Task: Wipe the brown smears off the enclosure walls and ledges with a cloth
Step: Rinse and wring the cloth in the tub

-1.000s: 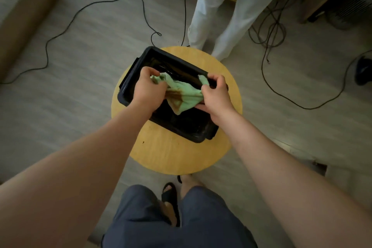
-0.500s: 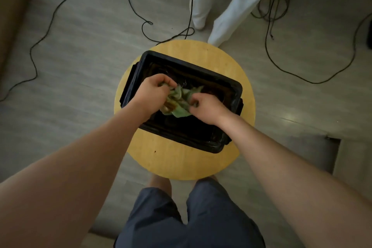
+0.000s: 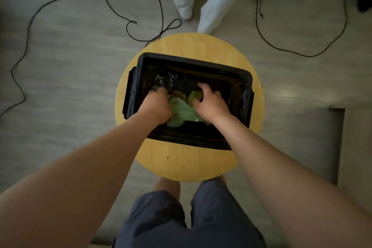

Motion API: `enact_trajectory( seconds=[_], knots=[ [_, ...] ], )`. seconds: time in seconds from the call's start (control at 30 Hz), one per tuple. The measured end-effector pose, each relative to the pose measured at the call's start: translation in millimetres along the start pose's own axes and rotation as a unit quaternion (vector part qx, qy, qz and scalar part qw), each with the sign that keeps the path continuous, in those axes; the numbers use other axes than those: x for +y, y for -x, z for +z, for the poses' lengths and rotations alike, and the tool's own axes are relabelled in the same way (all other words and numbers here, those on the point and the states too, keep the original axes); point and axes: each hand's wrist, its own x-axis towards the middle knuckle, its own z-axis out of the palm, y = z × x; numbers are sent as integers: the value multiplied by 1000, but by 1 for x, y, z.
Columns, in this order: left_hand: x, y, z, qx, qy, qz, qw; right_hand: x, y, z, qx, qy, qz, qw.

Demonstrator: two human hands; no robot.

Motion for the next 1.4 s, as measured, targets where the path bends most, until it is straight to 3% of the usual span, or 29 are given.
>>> enact_trajectory(
  seconds=[0.13,0.2,0.33,0.4,0.47,0.53,0.57,0.63,0.73,0.87,1.0,1.23,1.33,1.4],
  knots=[
    [-6,-10,5,-61,-55,39,996,9,-16,21,-66,9,21,998],
    [-8,-15,7,-57,-110,47,991,12,-18,20,18,9,23,1000],
    [-5,-20,7,-18,-105,-1,994,13,-9,5,204,-24,32,978],
    [-3,-20,9,-6,-82,-23,996,12,-5,4,181,-14,33,983],
    [-3,-19,13,-26,-42,-37,998,8,-7,9,105,-18,74,992],
    [-3,-20,17,-63,84,-63,992,5,-14,17,50,-51,144,987],
    [-4,-23,20,-72,191,-94,974,3,-19,22,32,-70,173,982],
    [-1,-25,24,-90,402,-170,895,-1,-27,33,4,-108,200,974],
    [7,-29,31,-118,565,-240,780,-3,-32,44,-16,-201,187,961],
    [17,-38,40,-120,652,-257,703,-9,-16,40,-68,-259,114,957],
    [23,-46,40,-91,692,-258,668,-13,10,35,-12,-248,-24,969],
    [38,-48,35,-74,681,-239,689,-8,-5,47,114,-108,-110,981],
    [31,-48,38,-68,647,-208,731,2,-26,44,142,-30,-124,982],
    [23,-44,39,-72,607,-179,771,10,-39,43,139,-13,-70,988]
  ],
)
